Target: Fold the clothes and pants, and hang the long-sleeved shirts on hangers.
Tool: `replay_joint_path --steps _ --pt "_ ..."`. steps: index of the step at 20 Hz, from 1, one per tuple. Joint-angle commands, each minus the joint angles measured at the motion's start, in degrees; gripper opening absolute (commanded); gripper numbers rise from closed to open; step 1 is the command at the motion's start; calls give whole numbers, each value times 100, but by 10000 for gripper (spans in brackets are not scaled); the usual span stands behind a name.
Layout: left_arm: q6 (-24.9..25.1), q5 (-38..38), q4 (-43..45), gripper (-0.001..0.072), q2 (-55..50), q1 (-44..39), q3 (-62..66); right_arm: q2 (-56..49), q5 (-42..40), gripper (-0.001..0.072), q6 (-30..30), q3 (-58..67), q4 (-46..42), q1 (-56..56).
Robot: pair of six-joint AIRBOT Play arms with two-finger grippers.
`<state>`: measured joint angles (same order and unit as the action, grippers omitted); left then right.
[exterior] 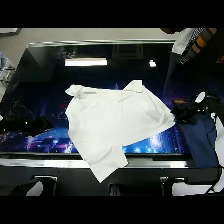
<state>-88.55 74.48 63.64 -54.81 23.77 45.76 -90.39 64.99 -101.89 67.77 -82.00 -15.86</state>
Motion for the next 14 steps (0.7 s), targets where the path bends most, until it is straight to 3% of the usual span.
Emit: replay_joint_path --steps 1,5,11,14 --pt "-201 57 15 413 553 98 -664 26 -243 27 -17 -4 398 0" --pt "-542 439 -319 413 1207 114 -1572 210 -236 26 13 -4 640 0" --pt "-590 15 -1399 413 1307 -48 -2629 452 -133 26 28 -4 660 0" --pt "-977 -11 -1749 414 1279 -535 -2988 481 0 26 28 -4 660 0"
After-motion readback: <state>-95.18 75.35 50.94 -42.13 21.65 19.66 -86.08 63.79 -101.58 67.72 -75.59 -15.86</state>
